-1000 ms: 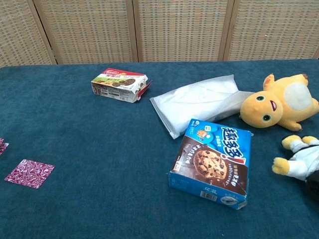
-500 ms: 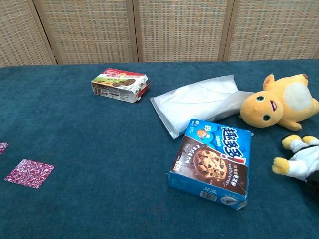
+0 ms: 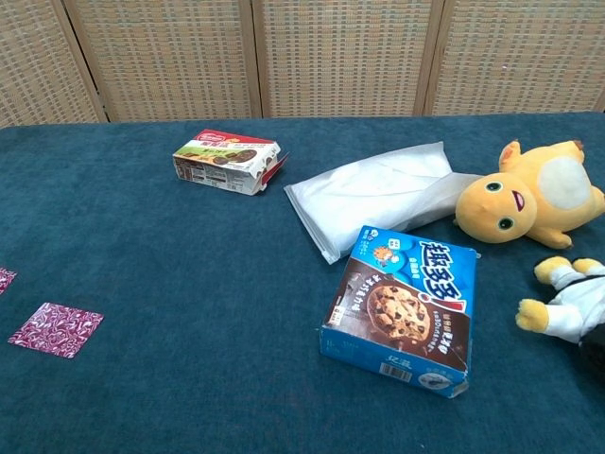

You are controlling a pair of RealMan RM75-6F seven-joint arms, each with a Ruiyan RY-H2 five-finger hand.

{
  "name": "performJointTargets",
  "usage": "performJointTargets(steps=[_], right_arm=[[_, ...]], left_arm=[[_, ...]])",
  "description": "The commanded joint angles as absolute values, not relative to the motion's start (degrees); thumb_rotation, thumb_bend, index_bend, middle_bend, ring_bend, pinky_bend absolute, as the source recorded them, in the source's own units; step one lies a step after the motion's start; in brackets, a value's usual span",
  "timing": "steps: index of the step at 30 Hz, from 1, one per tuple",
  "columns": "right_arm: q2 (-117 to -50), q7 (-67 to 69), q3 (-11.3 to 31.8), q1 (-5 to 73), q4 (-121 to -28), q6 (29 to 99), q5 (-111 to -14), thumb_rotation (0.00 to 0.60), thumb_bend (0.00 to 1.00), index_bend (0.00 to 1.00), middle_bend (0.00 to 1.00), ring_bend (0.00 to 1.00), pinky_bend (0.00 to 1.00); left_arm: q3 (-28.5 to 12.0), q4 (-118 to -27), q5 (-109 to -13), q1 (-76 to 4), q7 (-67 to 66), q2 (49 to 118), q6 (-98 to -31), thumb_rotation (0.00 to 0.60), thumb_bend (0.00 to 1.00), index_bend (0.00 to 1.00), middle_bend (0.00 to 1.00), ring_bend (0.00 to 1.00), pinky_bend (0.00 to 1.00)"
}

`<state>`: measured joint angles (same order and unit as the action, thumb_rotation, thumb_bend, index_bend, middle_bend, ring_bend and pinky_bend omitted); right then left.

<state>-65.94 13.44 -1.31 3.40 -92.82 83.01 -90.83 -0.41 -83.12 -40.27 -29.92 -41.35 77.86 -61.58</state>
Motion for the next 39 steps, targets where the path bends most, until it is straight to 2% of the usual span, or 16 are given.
performJointTargets(steps=[1, 12, 20, 27, 39], right_arm=[[-65.96, 13.37, -1.30, 3.41, -92.86, 83.02, -90.82, 0.600, 0.10, 0.04, 0.00, 0.00, 0.00], [-65.87, 13.42, -1.27, 3.49, -92.97, 82.67, -90.50, 0.600, 0.11, 0.04, 0.00, 0.00, 0.00], [-65.64, 13.88, -1.27, 3.41, -93.01, 83.00, -90.72, 0.600, 0.11, 0.04, 0.00, 0.00, 0.00], [-65.64, 14.18, -1.28, 3.45, -92.84, 82.91, -90.70, 0.600, 0.11, 0.04, 0.00, 0.00, 0.00], [-65.50, 14.52, -1.22, 3.33, -92.91, 83.23, -90.72, 0.600, 0.10, 0.04, 0.00, 0.00, 0.00]], left_arm=[[-0.90, -83.87, -40.85, -29.77, -40.30, 77.66, -61.78, 0.600, 0.29, 0.21, 0.00, 0.00, 0.00], [-1.45, -92.73, -46.84, -29.70, -39.60, 76.33, -65.78, 0.600, 0.29, 0.21, 0.00, 0.00, 0.00], [0.05, -98.70, -50.26, -29.60, -43.02, 79.30, -69.11, 0.600, 0.29, 0.23, 0.00, 0.00, 0.00], [1.51, -99.25, -52.10, -28.58, -44.91, 83.00, -71.49, 0.600, 0.29, 0.31, 0.00, 0.00, 0.00], [2.71, -100.98, -53.89, -27.95, -46.61, 82.76, -72.06, 0.600, 0.28, 0.31, 0.00, 0.00, 0.00]])
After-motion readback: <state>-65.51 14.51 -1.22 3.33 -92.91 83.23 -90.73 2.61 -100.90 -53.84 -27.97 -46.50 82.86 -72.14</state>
